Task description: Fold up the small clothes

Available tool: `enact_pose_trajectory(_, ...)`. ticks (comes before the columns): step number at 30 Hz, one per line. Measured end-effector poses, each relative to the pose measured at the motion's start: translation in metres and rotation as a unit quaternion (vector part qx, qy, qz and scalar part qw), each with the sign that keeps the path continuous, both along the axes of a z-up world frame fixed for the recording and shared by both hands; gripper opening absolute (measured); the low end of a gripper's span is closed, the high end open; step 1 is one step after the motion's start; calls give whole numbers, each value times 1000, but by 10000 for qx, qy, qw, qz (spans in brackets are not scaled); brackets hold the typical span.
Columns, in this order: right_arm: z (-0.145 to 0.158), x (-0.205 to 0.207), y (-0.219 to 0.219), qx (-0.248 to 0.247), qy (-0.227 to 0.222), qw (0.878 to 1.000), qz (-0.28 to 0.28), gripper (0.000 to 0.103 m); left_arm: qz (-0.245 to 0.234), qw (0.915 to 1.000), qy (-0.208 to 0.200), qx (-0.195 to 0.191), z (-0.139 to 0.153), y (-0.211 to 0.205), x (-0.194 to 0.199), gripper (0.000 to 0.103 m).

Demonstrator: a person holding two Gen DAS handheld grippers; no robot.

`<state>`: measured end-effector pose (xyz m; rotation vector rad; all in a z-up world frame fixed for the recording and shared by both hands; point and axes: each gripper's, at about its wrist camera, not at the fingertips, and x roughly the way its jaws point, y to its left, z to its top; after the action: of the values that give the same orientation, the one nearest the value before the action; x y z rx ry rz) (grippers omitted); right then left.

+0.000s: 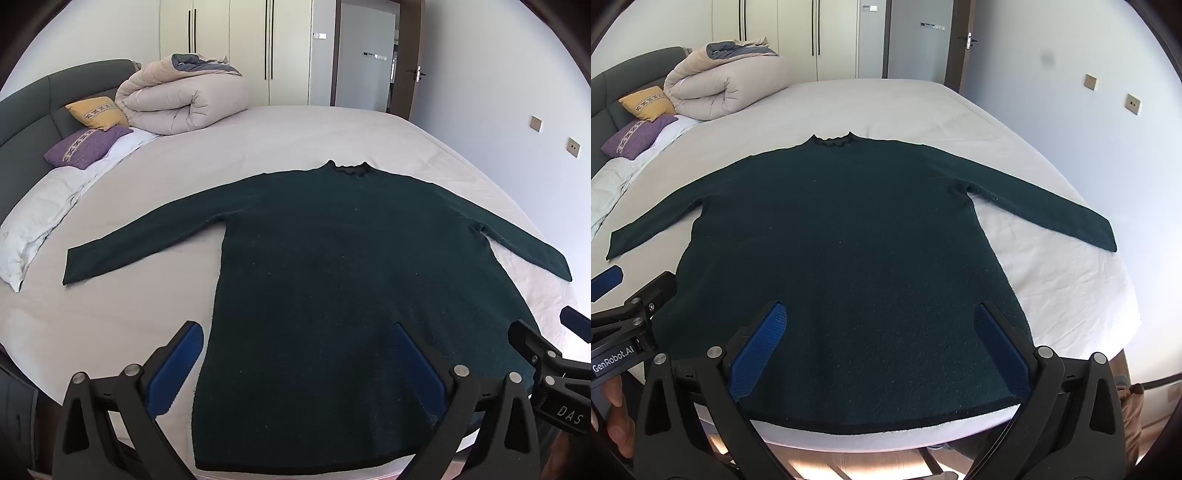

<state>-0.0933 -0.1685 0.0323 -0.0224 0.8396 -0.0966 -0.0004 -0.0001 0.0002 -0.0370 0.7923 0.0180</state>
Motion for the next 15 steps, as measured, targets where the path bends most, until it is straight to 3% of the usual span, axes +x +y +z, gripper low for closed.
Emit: enact_pose_trajectory(15,1,-3,2,1,-9,10000,-16,103,1,10000,25,-19,0,5,-1,103)
